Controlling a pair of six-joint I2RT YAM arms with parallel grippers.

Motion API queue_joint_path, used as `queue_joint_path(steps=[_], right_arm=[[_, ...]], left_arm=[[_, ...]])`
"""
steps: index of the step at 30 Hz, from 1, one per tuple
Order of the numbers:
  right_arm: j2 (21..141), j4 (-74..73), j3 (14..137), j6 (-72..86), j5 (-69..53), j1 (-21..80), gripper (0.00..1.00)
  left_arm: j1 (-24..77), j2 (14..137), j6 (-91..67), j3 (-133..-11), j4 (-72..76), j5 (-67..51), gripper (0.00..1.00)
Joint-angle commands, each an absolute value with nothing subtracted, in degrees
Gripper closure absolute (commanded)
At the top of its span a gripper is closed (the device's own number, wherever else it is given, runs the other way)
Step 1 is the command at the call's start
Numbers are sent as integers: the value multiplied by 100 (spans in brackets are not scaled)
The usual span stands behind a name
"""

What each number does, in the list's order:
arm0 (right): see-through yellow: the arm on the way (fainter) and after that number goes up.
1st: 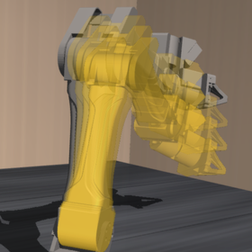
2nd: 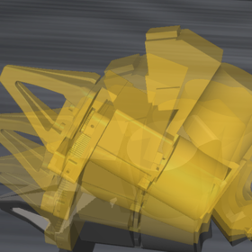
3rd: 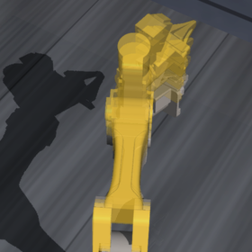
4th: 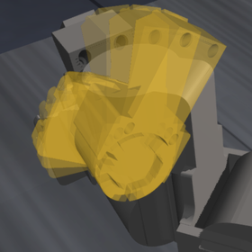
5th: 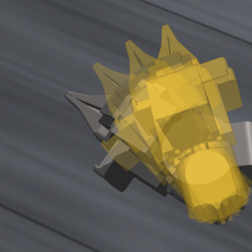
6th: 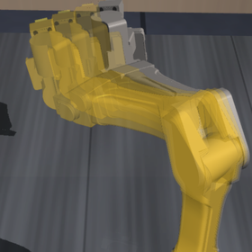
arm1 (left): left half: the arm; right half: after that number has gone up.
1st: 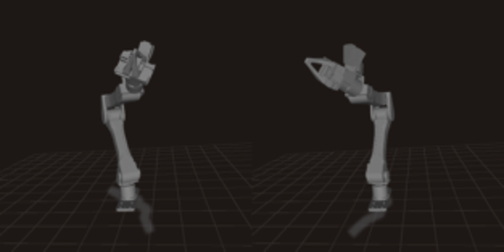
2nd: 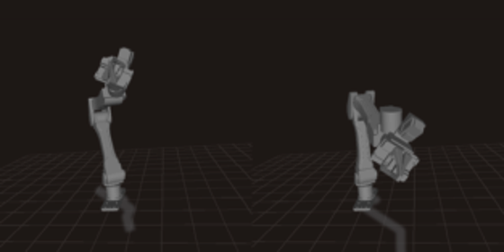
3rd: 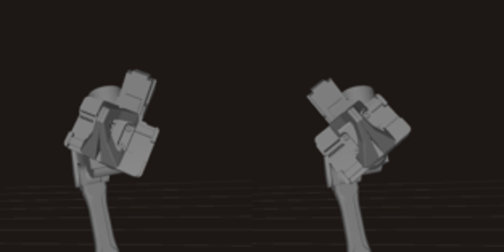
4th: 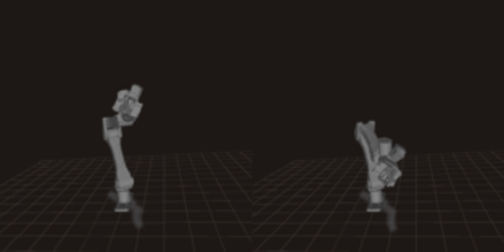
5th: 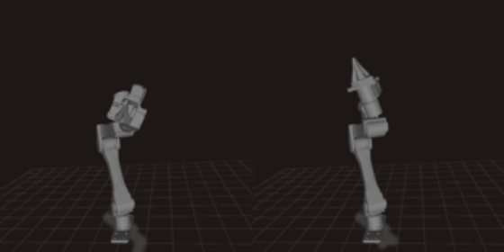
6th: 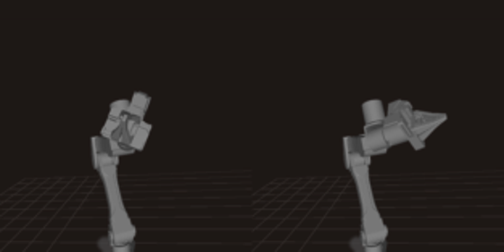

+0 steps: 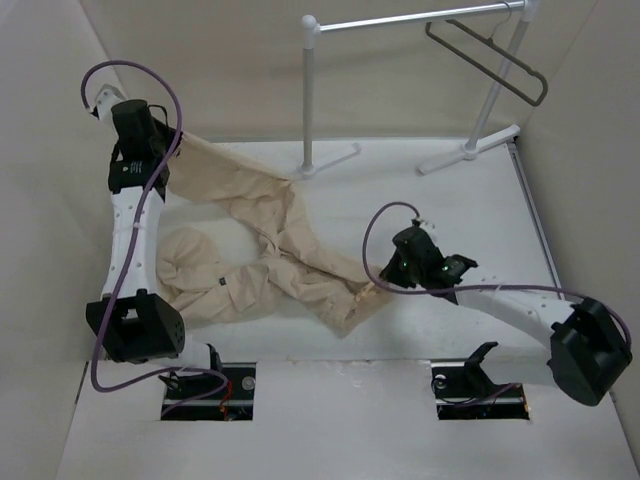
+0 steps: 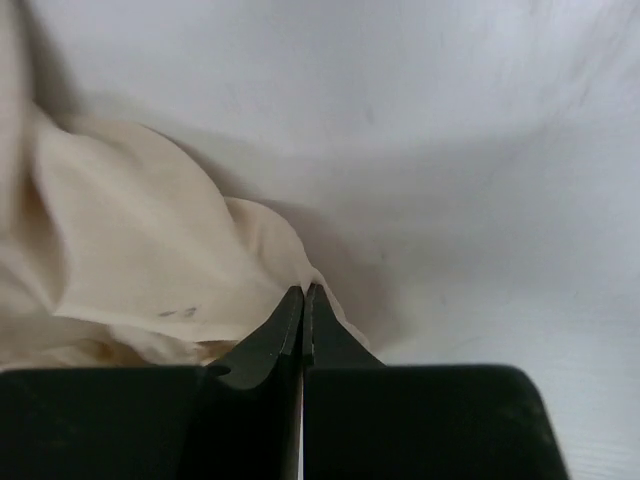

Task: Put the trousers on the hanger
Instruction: Flatten out the trousers at the center of the board.

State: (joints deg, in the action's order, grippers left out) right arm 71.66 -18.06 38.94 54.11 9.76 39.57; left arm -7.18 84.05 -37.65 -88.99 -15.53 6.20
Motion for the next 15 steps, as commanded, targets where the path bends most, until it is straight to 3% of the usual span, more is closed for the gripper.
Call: queue_joint_path(steps=[1, 7, 15], right_arm=[[6400, -2064, 5007, 4467, 2169, 3600, 100], [5346, -2952, 5950, 4026, 2681, 2730, 100], [3720, -3541, 5721, 3990, 2645, 2482, 99]], left_arm=[[-935, 8253, -3964, -9376, -1547, 203, 93], [-1656, 7955, -4280, -9747, -1520, 167, 92], [-2201, 7129, -4597, -9282, -1766, 465, 92]])
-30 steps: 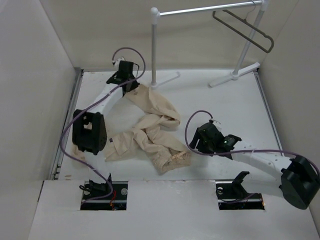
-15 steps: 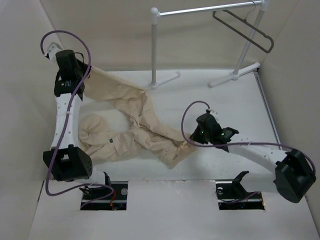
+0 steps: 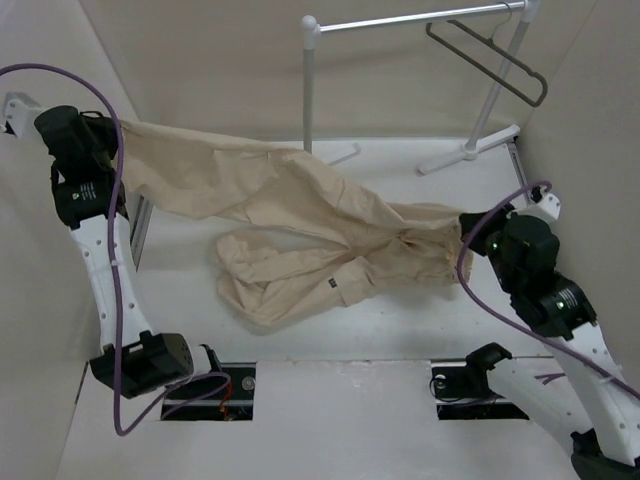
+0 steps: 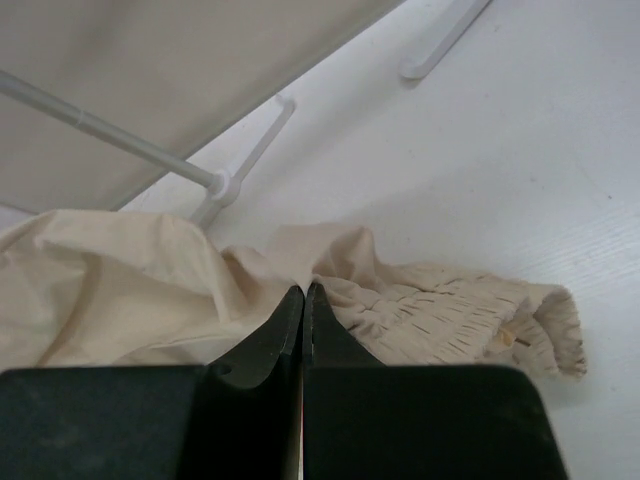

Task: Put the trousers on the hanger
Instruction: Flatten out the trousers at the center of the board.

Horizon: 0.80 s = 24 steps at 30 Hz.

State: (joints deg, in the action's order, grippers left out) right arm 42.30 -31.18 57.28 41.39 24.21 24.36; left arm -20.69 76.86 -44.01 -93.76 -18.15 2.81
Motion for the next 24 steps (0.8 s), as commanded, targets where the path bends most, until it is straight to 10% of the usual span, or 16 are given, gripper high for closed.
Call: queue_joint_path(steps=[1, 8, 16, 24], right_arm=[[3457, -3751, 5826, 4025, 2741, 2535, 99], [2680, -4773, 6284, 4000, 2962, 2431, 97], [5217, -2350, 5607, 3867, 1671, 1175, 98], [7697, -1371, 6818, 3806, 1608, 137, 100]], left_arm=[[-2245, 7024, -4588, -9264, -1854, 579, 92], [-2281, 6715, -4272, -9027, -2338, 1494, 92], [-2061, 7855, -4298, -8665, -1917, 1424, 92], [-1719, 10359, -4236, -11096, -1942, 1336, 93]])
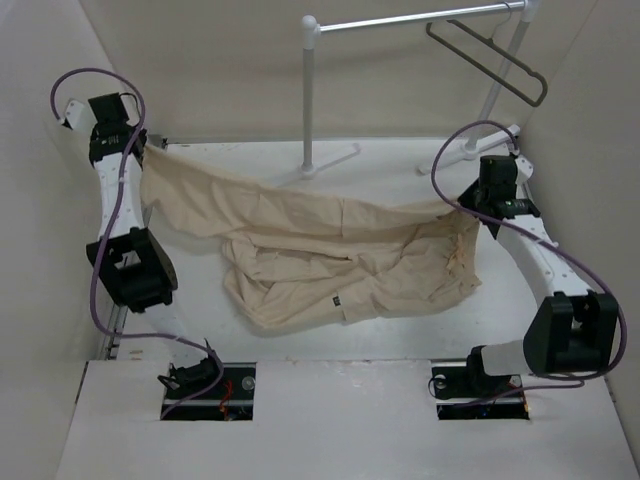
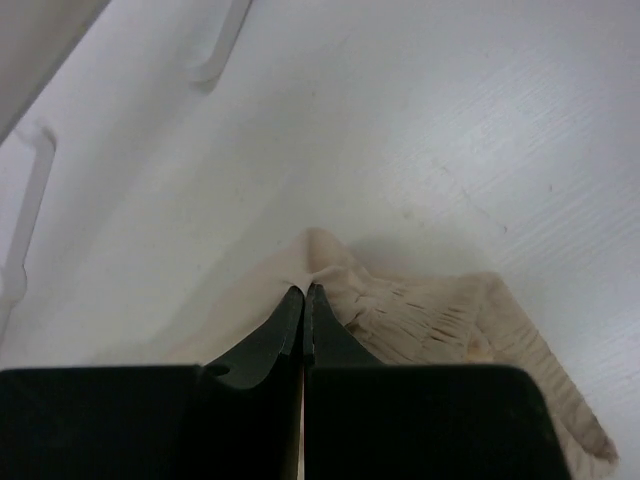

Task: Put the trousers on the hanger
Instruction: Flatten out the trousers at the center of the board.

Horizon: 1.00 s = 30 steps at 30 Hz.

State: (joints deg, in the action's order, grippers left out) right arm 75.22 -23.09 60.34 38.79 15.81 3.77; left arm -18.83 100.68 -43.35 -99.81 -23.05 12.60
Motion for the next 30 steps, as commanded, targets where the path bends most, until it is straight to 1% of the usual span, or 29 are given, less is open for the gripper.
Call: queue_joint_path(steps=[1, 3, 4, 5, 7, 8, 9, 10, 11, 13, 14, 15, 16, 17, 18, 19, 20, 21, 22, 23, 25, 26, 28, 30], right_arm=[[7917, -1336, 6960, 3806, 1661, 66, 99], [8356, -1353, 7206, 3849, 1836, 48, 97], [8515, -1301, 7268, 3858, 1985, 22, 92], [8665, -1318, 7364, 3876, 2134, 48, 83], [8728, -1327, 7436, 3841, 2206, 92, 51], [8649, -1336, 7392, 3823, 2136, 214, 36], [8535, -1362, 7313, 3754, 2049, 328, 30], [8378, -1371, 7191, 3718, 1996, 443, 27], [8193, -1406, 7024, 3709, 1960, 565, 26], [7754, -1476, 6603, 3761, 1934, 873, 26], [7508, -1494, 6357, 3797, 1925, 1031, 29], [7323, -1512, 6163, 3814, 1907, 1163, 33], [7086, -1547, 5926, 3893, 1872, 1347, 46], [6797, -1616, 5654, 4007, 1759, 1566, 65], [6594, -1687, 5460, 4069, 1636, 1751, 78], [6453, -1757, 5319, 4104, 1556, 1892, 84], [6260, -1845, 5126, 4157, 1521, 2085, 87], [6093, -1915, 4941, 4209, 1503, 2261, 88], [5917, -1960, 4765, 4271, 1433, 2411, 87], [5785, -2003, 4642, 4315, 1398, 2517, 85], [5468, -2039, 4361, 4394, 1301, 2806, 72], [5362, -2056, 4246, 4403, 1231, 2965, 67], [5204, -2118, 4044, 4430, 1143, 3211, 61], [5081, -2197, 3851, 4561, 1151, 3422, 60]], left_arm=[[-1666, 10719, -4262, -11483, -1968, 1362, 93], [-1543, 11335, -4245, -12004, -1952, 1519, 92], [-1499, 11547, -4263, -12110, -1916, 1616, 90], [-1481, 11723, -4280, -12198, -1864, 1617, 82], [-1367, 11751, -4202, -12130, -1715, 1407, 52], [-1306, 11586, -4123, -11911, -1583, 1380, 39], [-1262, 11332, -4018, -11579, -1391, 1354, 28], [-1209, 10998, -3921, -11149, -1171, 1319, 22], [-1139, 10604, -3850, -10657, -1004, 1318, 19], [-955, 9655, -3788, -9455, -792, 1397, 18], [-858, 9154, -3814, -8804, -756, 1450, 20], [-744, 8662, -3832, -8163, -791, 1529, 24], [-604, 8187, -3884, -7460, -817, 1642, 31], [-463, 7782, -3902, -6853, -913, 1722, 39], [-366, 7439, -3928, -6299, -1088, 1740, 47], [-217, 7192, -3955, -5858, -1299, 1688, 52], [-76, 7033, -3964, -5497, -1492, 1540, 54], [73, 6909, -3964, -5180, -1599, 1338, 54], [205, 6813, -3973, -4959, -1608, 1179, 50], [424, 6716, -3973, -4687, -1478, 978, 44], [741, 6566, -3981, -4343, -1197, 757, 33], [838, 6565, -4008, -4246, -1030, 651, 30], [936, 6740, -4017, -4219, -967, 571, 30], [1023, 6907, -4008, -4210, -949, 571, 37]])
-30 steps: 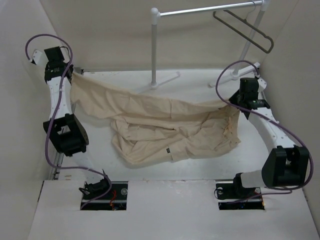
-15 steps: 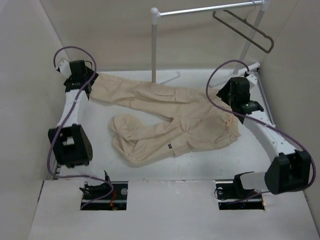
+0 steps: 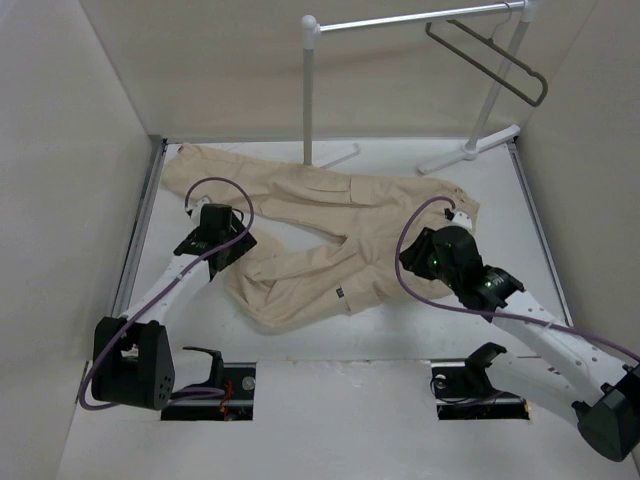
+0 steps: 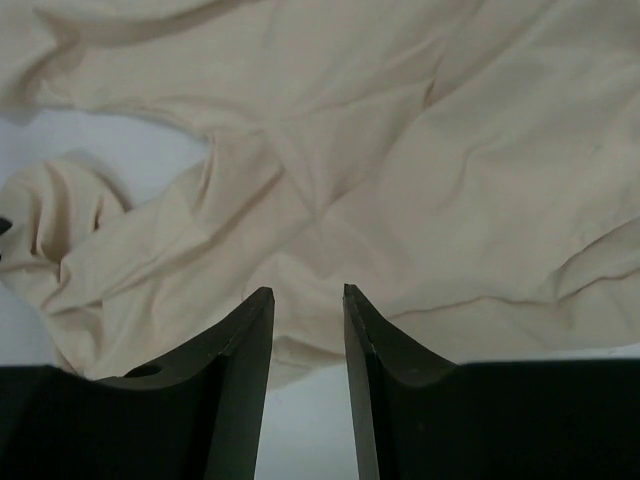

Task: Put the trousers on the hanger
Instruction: Flatten out the trousers at the center of the board.

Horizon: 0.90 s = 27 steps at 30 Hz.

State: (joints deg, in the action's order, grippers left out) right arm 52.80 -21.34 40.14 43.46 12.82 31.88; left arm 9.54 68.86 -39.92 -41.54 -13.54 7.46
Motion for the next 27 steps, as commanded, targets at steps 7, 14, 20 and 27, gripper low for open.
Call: queue_joint_path(steps=[7, 14, 20, 27], right_arm=[[4825, -2171, 3252, 4852, 1327, 3546, 57], [5764, -1969, 3102, 4878, 1415, 3020, 43], [6582, -1600, 3366, 4948, 1345, 2931, 43], [7066, -1397, 3489, 5001, 1310, 2905, 43]], left_arm=[[1182, 6830, -4210, -4297, -1255, 931, 82], [1743, 5424, -4455, -5631, -3959, 2405, 93], [3298, 5203, -5825, -7135, -6527, 4207, 92], [4291, 6712, -5031, -7401, -4684, 3757, 48]])
